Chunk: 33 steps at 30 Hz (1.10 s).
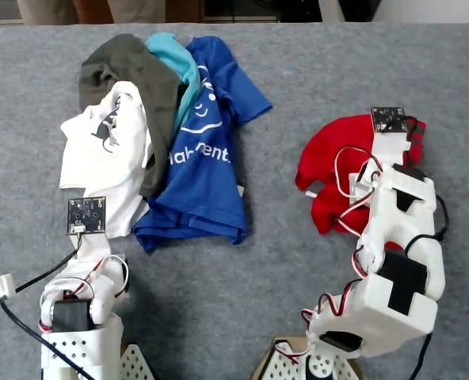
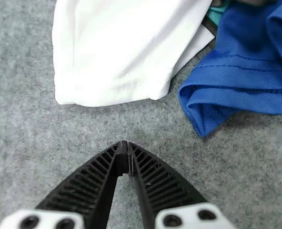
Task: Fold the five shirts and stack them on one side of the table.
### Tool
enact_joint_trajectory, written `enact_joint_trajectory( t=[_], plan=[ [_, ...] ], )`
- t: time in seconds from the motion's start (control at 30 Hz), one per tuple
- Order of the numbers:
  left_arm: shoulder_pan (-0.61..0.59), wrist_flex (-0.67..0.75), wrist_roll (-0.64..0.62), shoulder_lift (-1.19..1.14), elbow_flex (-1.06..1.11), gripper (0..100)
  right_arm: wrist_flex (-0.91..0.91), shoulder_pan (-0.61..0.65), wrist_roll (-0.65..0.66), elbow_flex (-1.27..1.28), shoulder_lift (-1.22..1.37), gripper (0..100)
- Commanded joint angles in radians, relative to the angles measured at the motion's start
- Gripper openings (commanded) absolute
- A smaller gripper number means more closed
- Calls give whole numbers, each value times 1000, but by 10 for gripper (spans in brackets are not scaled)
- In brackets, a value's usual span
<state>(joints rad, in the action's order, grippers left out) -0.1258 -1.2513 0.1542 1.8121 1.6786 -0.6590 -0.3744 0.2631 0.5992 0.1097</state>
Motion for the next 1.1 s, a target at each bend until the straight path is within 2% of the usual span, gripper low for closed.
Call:
enact_joint_trajectory(
  t=[0.0,0.2,0.37,0.47,0.6,0.67,0.73,0.9,1.07],
  plan=[
    [2,-3,0,7,12,19,18,-10,9,-2,-10,2],
    [3,-3,0,7,12,19,-8,-13,9,-45,-36,2],
    [3,-3,0,7,12,19,-276,-13,9,-252,-153,6],
    [3,-3,0,7,12,19,-427,-2,9,-426,-228,97],
    [3,-3,0,7,12,19,-577,45,11,-631,-285,309],
    [3,-3,0,7,12,19,-643,90,41,-714,-297,387],
    [3,-3,0,7,12,19,-704,153,80,-783,-300,418],
    [3,-3,0,7,12,19,-769,334,94,-877,-298,418],
    [3,-3,0,7,12,19,-681,533,92,-835,-248,418]
  ],
)
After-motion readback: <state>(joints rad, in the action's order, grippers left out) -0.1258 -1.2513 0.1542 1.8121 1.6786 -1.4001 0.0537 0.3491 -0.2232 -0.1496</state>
